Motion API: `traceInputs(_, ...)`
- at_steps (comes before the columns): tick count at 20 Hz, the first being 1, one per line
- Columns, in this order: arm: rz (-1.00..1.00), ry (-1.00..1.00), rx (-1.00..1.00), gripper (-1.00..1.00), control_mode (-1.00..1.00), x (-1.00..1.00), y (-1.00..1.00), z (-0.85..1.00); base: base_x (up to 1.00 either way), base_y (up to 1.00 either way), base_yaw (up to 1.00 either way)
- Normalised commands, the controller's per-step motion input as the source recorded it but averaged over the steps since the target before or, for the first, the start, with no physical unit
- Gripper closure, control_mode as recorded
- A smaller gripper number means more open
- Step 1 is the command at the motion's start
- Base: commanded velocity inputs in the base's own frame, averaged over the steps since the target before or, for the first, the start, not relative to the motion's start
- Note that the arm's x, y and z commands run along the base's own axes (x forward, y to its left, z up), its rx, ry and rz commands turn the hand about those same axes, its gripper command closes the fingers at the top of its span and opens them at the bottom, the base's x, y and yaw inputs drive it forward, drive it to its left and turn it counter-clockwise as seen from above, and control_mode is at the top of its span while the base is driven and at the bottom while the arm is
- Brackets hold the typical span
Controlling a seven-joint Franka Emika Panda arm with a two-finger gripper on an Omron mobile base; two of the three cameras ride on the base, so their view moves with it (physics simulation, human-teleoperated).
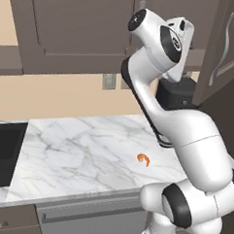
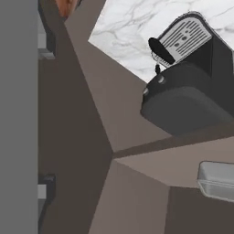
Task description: Retrieve the tupperware from the cabinet, then place the raw meat into the tupperware to avoid contamination.
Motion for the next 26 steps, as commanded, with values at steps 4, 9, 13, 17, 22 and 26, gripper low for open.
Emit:
traceInputs(4,-0.08,0.11,-0.06,-1.0,-1.0,0.0,-0.35,-0.03,0.0,0.0,0.0)
traceInputs(9,-0.07,0.1,-0.06,-1.0,-1.0,-0.02,-0.36,0.0,0.0,0.0,0.0)
traceInputs(13,-0.04,0.09,-0.03,-1.0,-1.0,-0.02,-0.45,0.02,0.0,0.0,0.0)
traceInputs(17,-0.05,0.08,-0.02,-1.0,-1.0,-0.06,-0.43,0.0,0.0,0.0,0.0)
traceInputs(22,-0.08,0.01,0.0,-1.0,-1.0,-0.21,-0.5,-0.04,0.0,0.0,0.0)
traceInputs(26,-0.09,0.0,0.0,-1.0,-1.0,-0.23,-0.5,-0.09,0.0,0.0,0.0)
